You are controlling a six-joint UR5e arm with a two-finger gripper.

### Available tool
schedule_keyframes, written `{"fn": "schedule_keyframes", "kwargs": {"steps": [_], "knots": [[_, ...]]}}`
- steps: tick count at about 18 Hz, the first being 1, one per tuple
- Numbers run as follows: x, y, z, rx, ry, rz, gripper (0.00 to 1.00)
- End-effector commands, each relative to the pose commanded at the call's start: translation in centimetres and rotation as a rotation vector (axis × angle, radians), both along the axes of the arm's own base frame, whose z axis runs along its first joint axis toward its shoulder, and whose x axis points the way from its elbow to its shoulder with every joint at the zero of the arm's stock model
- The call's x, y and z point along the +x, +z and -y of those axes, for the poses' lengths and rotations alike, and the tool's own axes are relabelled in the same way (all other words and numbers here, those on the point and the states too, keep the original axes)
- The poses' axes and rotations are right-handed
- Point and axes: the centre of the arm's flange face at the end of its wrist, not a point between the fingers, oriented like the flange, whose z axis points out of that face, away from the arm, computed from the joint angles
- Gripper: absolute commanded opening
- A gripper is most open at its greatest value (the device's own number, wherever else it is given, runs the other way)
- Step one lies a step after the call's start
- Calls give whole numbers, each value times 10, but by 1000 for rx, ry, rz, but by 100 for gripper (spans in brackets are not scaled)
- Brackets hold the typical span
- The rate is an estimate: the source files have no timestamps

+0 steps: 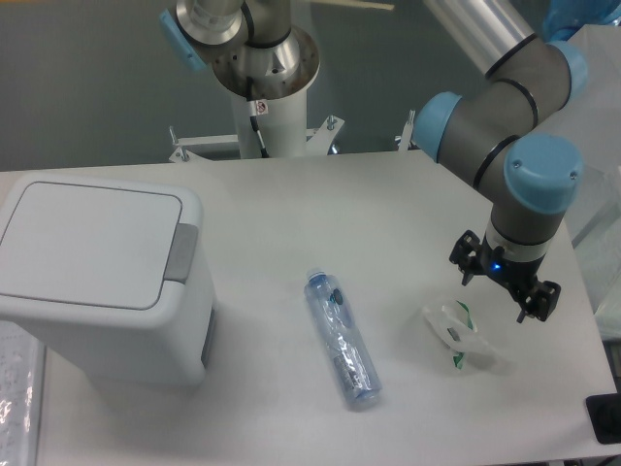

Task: Open the trash can
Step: 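Move the open gripper up and over toward the trash can's grey lid tab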

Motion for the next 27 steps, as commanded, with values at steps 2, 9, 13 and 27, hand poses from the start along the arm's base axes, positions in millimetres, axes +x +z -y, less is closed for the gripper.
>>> {"fn": "schedule_keyframes", "kwargs": {"steps": [2,9,13,27], "knots": [[1,0,-2,1,-3,1,100],[8,-14,-2,34,15,47,100],[21,3,5,112,117,70,100],[133,122,-7,542,413,287,100]]}}
